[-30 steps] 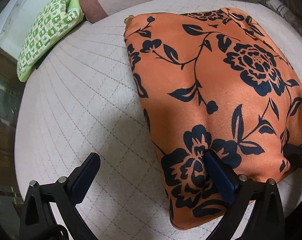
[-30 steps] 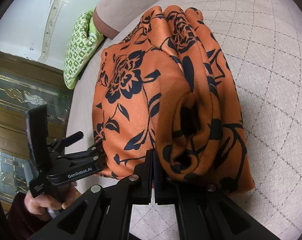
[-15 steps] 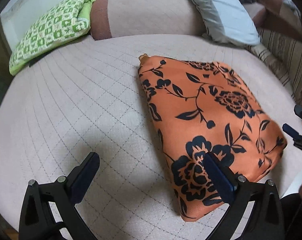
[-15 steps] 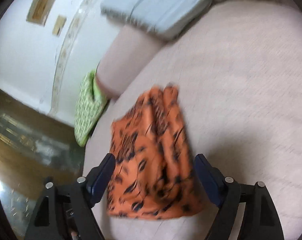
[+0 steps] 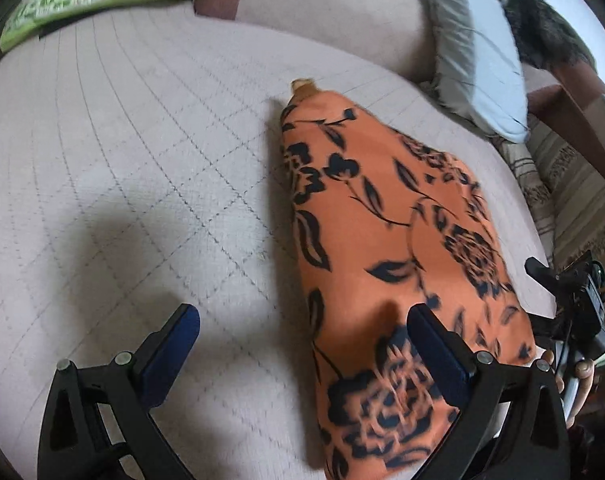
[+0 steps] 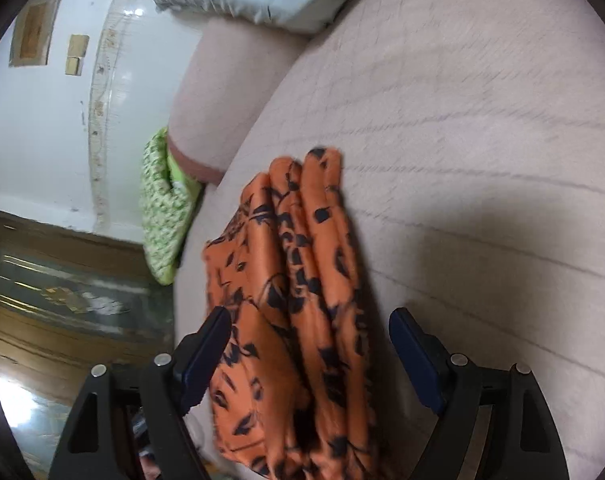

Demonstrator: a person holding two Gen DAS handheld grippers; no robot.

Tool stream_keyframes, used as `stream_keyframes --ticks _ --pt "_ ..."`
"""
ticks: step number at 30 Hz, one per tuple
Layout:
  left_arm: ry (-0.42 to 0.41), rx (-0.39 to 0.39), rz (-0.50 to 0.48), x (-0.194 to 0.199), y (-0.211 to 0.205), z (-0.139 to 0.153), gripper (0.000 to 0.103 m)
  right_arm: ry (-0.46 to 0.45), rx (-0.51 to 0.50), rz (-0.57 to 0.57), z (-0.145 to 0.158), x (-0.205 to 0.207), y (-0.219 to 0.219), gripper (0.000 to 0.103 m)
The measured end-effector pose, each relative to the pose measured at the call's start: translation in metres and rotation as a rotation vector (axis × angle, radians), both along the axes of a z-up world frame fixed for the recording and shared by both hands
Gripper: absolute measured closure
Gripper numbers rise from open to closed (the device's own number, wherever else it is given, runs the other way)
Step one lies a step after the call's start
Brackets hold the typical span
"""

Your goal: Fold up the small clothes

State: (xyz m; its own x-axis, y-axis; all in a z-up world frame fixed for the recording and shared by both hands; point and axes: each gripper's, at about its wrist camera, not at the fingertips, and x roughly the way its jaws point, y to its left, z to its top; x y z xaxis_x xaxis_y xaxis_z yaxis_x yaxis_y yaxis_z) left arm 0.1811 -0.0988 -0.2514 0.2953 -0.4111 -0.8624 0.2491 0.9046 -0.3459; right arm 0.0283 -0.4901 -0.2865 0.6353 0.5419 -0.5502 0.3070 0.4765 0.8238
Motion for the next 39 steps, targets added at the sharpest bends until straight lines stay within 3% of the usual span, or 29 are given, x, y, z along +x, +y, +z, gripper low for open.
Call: stream_keyframes --ticks 3,7,11,12,13,18,19,20,23,32,39 --pt "0.050 -0.041 -0.035 0.007 -0.010 -0.013 0.000 0.022 0.039 0.039 -0.011 0.016 0.002 0.019" --pt "0.025 -0.056 -0.077 0.007 -0.024 -0.015 0.000 0.000 0.098 0.126 -0.015 0.033 0.015 0.019" --pt "0.023 -0.096 -0.123 0.001 -0.041 -0.014 0.001 0.008 0.023 0.156 -0.013 0.039 0.035 0.019" --pt "0.012 -0.096 -0.139 -0.002 -0.046 -0.014 0.003 0.004 0.016 0.154 -0.012 0.039 0.038 0.022" --pt "-0.001 -0.095 -0.154 -0.006 -0.051 -0.013 0.015 0.006 -0.004 0.151 -0.011 0.038 0.042 0.028" --pt "-0.092 0.038 -0.150 -0.022 -0.070 -0.001 0.034 0.012 -0.121 0.140 -0.001 0.034 0.061 0.052" --pt "-0.114 0.066 -0.151 -0.025 -0.075 0.003 0.044 0.008 -0.133 0.131 0.002 0.033 0.063 0.057" --pt "-0.151 0.118 -0.155 -0.030 -0.080 0.008 0.052 0.001 -0.142 0.124 0.005 0.032 0.064 0.059" --pt "-0.197 0.192 -0.158 -0.040 -0.088 0.016 0.062 -0.014 -0.179 0.107 0.014 0.030 0.071 0.063" --pt "-0.325 0.317 -0.135 -0.061 -0.077 0.036 0.067 -0.069 -0.225 0.146 0.037 0.021 0.089 0.066" --pt "-0.419 0.344 -0.074 -0.069 -0.050 0.062 0.067 -0.134 -0.230 0.208 0.053 0.023 0.119 0.066"
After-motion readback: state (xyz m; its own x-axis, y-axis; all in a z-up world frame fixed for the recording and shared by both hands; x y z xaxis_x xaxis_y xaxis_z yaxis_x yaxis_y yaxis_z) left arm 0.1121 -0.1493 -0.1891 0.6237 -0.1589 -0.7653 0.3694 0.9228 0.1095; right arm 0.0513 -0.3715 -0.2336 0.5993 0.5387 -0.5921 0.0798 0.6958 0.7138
